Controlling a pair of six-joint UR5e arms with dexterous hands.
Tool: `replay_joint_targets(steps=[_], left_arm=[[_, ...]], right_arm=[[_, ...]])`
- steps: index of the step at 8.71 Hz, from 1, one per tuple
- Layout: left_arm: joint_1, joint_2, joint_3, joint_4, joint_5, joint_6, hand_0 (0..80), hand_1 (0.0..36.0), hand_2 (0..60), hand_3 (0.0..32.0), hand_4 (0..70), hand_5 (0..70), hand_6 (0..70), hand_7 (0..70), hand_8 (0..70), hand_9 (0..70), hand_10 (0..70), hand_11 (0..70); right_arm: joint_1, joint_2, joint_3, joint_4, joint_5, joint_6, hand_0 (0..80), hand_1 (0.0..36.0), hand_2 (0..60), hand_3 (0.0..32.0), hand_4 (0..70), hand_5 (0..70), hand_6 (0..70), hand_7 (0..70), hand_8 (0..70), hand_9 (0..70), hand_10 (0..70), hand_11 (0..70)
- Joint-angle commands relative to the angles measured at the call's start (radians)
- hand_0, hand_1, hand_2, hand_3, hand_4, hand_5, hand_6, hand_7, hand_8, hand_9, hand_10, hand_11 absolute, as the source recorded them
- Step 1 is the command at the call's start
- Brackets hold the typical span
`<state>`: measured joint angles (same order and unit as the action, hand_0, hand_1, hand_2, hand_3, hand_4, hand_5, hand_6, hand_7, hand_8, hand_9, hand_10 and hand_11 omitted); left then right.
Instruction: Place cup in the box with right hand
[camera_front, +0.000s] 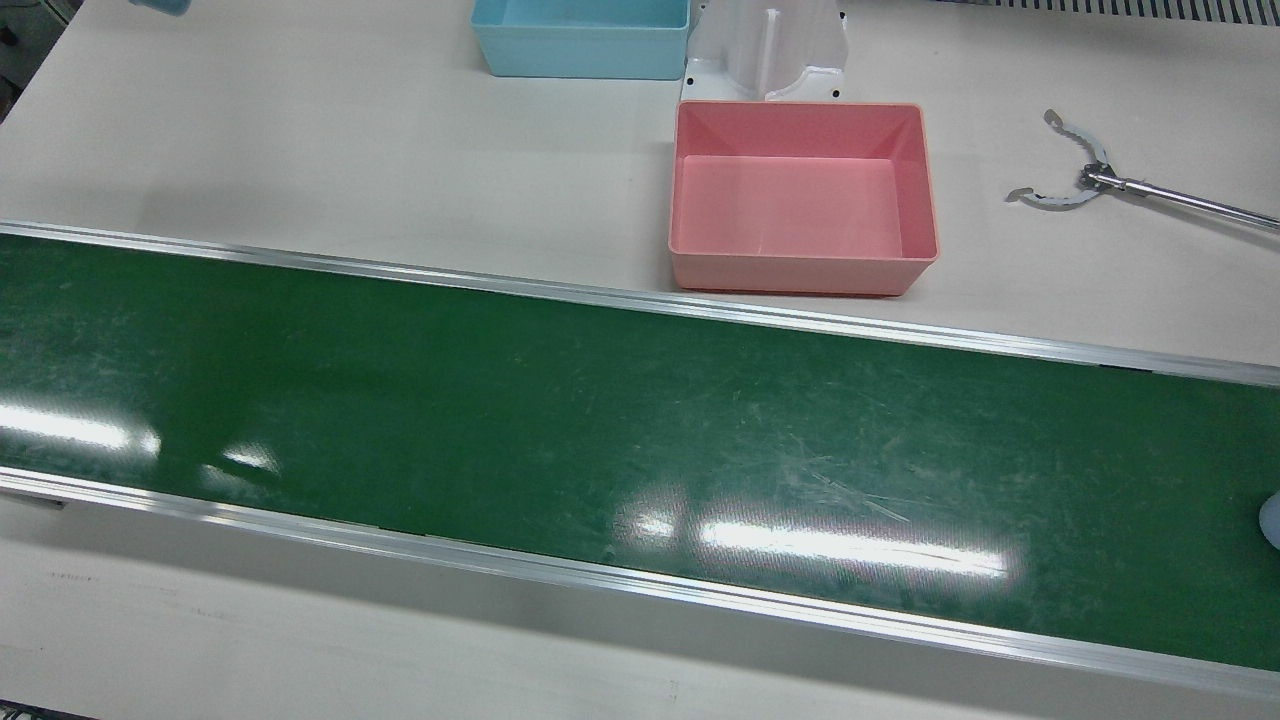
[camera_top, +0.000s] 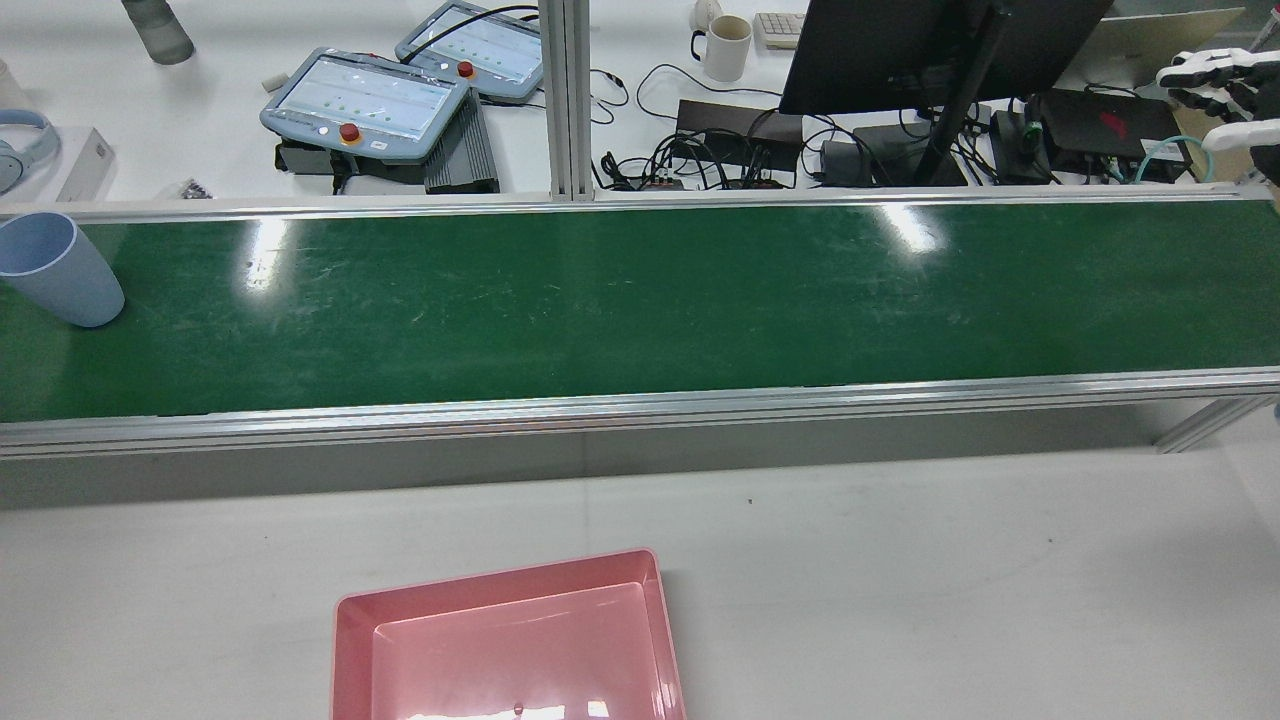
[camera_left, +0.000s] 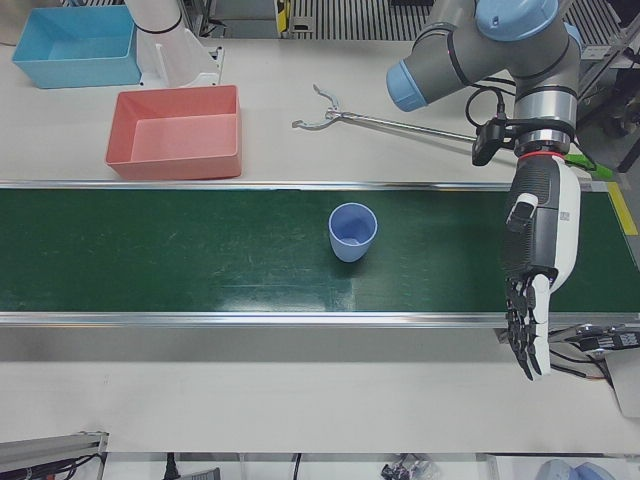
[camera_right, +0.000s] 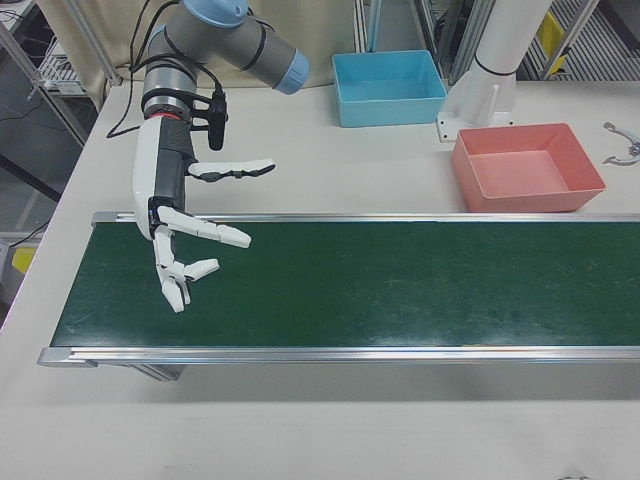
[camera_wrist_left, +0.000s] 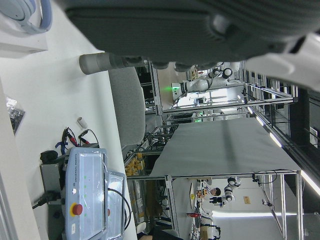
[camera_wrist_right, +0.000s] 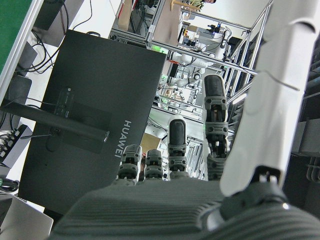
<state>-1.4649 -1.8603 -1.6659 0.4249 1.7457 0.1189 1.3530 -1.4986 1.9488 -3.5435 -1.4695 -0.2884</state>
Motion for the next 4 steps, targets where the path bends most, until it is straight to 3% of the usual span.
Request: replay_joint_targets(steps=[1, 4], left_arm=[[0.001, 0.000, 0.000, 0.000, 0.000, -0.001, 0.0, 0.0, 0.0, 0.0, 0.0, 0.0, 0.0, 0.0, 0.0, 0.0, 0.0, 0.0], [0.001, 0.000, 0.000, 0.000, 0.000, 0.001, 0.0, 0.0, 0.0, 0.0, 0.0, 0.0, 0.0, 0.0, 0.0, 0.0, 0.0, 0.0]], right_arm=[[0.002, 0.000, 0.001, 0.000, 0.000, 0.000, 57.2, 12.4, 0.0, 0.0, 44.0, 5.4, 12.8, 54.3, 4.0, 14.6, 8.9, 14.4], [0.002, 0.000, -0.001, 0.000, 0.000, 0.000, 57.0, 12.3, 0.0, 0.0, 43.8, 5.4, 12.8, 54.4, 4.0, 14.7, 8.9, 14.5]])
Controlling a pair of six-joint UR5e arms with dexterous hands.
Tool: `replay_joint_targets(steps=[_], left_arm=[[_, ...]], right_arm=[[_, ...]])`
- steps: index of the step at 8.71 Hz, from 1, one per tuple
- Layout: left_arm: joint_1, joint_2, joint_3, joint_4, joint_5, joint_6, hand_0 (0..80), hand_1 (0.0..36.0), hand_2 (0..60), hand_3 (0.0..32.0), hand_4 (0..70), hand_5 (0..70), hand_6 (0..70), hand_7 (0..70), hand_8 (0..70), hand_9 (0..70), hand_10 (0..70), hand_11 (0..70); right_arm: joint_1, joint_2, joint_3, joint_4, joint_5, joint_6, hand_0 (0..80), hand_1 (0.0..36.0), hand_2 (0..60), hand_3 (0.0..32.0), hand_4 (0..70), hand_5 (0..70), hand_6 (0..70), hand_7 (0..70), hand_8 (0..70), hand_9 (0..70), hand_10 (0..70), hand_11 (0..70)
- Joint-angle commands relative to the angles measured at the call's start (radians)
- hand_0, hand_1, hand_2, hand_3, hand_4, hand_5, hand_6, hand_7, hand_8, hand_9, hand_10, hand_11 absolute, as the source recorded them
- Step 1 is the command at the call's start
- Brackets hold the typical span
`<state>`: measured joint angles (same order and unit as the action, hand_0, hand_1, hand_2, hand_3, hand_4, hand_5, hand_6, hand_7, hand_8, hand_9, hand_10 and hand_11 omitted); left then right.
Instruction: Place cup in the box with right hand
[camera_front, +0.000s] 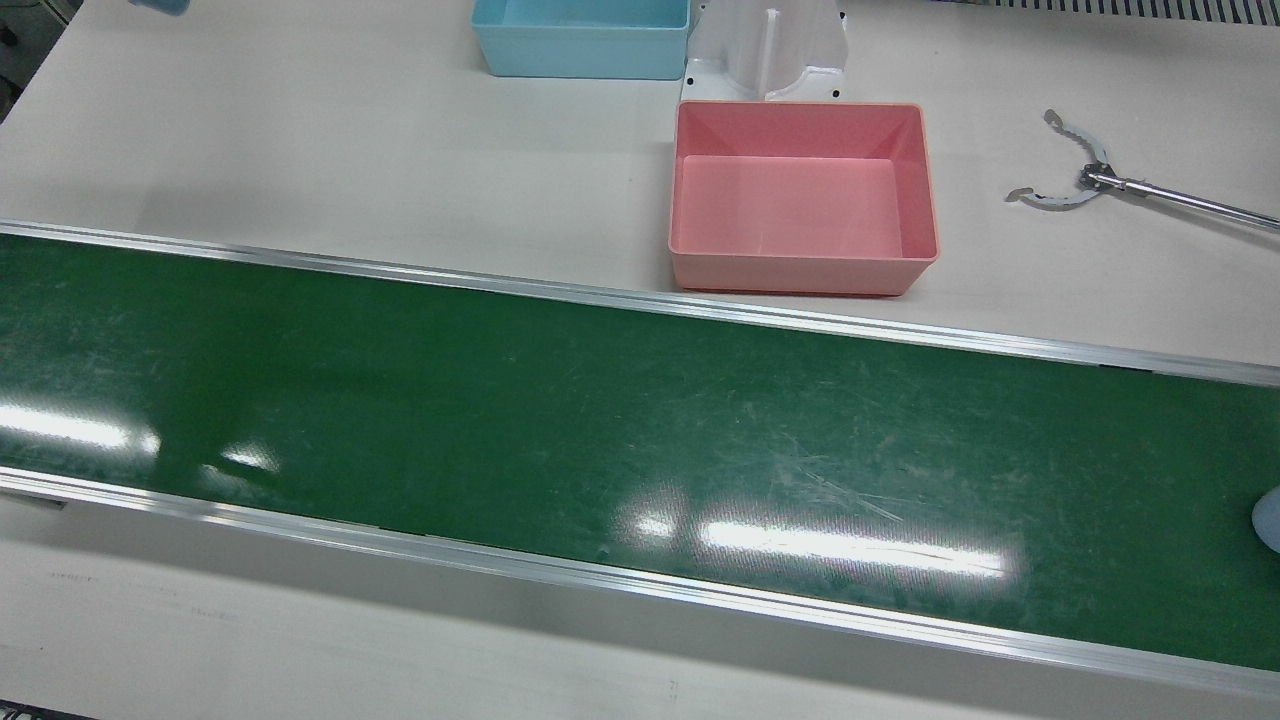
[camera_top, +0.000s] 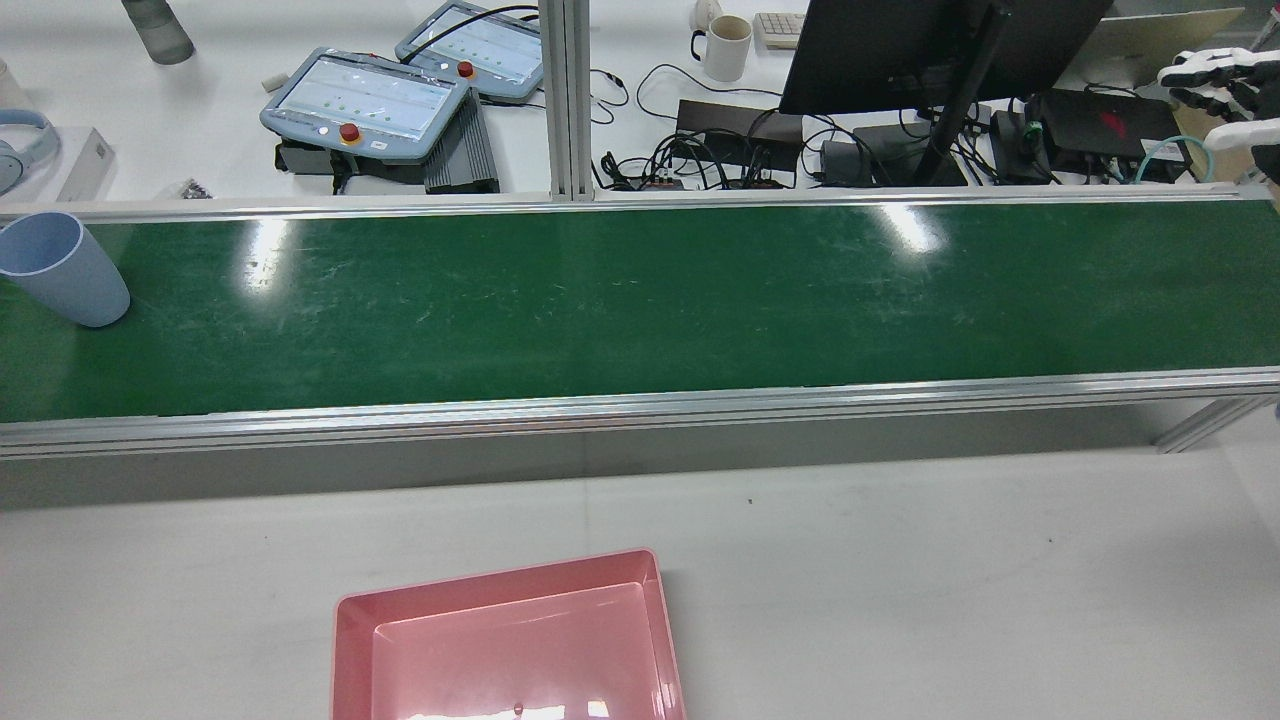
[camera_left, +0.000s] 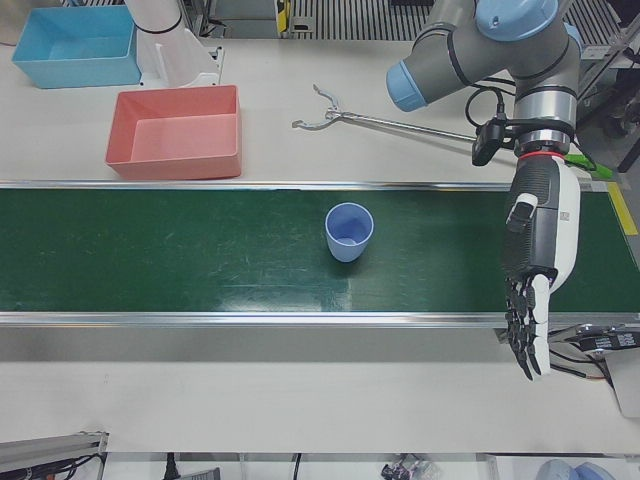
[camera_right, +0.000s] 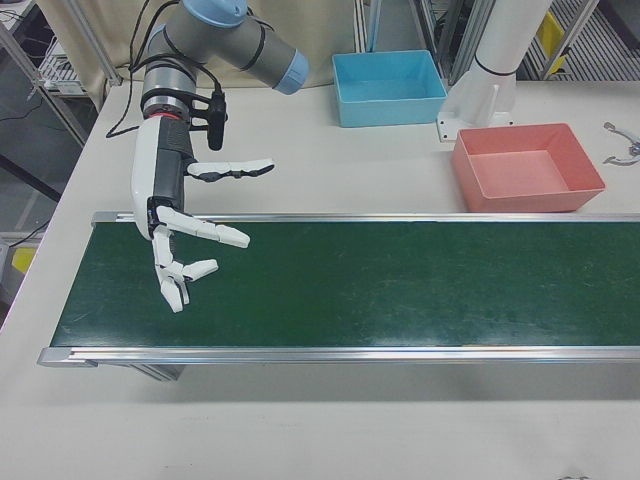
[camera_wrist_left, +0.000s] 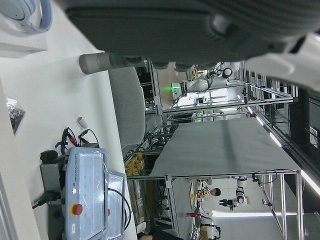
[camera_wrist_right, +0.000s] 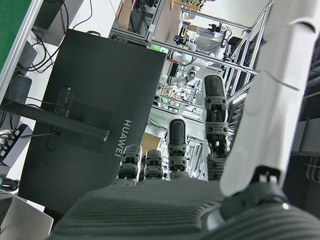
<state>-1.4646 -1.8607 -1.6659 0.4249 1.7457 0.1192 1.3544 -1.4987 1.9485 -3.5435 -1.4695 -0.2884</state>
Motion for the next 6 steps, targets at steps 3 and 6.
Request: replay_joint_targets(steps=[3, 6], left_arm=[[0.000, 0.000, 0.000, 0.000, 0.000, 0.000, 0.0, 0.0, 0.0, 0.0, 0.0, 0.0, 0.0, 0.0, 0.0, 0.0, 0.0, 0.0], [0.000, 0.000, 0.000, 0.000, 0.000, 0.000, 0.0, 0.0, 0.0, 0.0, 0.0, 0.0, 0.0, 0.0, 0.0, 0.0, 0.0, 0.0]], right_arm=[[0.000, 0.000, 0.000, 0.000, 0.000, 0.000, 57.2, 12.3, 0.0, 0.0, 44.0, 5.5, 13.0, 55.3, 4.2, 15.1, 9.0, 14.6], [0.000, 0.000, 0.000, 0.000, 0.000, 0.000, 57.2, 12.3, 0.0, 0.0, 43.9, 5.5, 12.9, 55.1, 4.1, 14.9, 9.0, 14.7]])
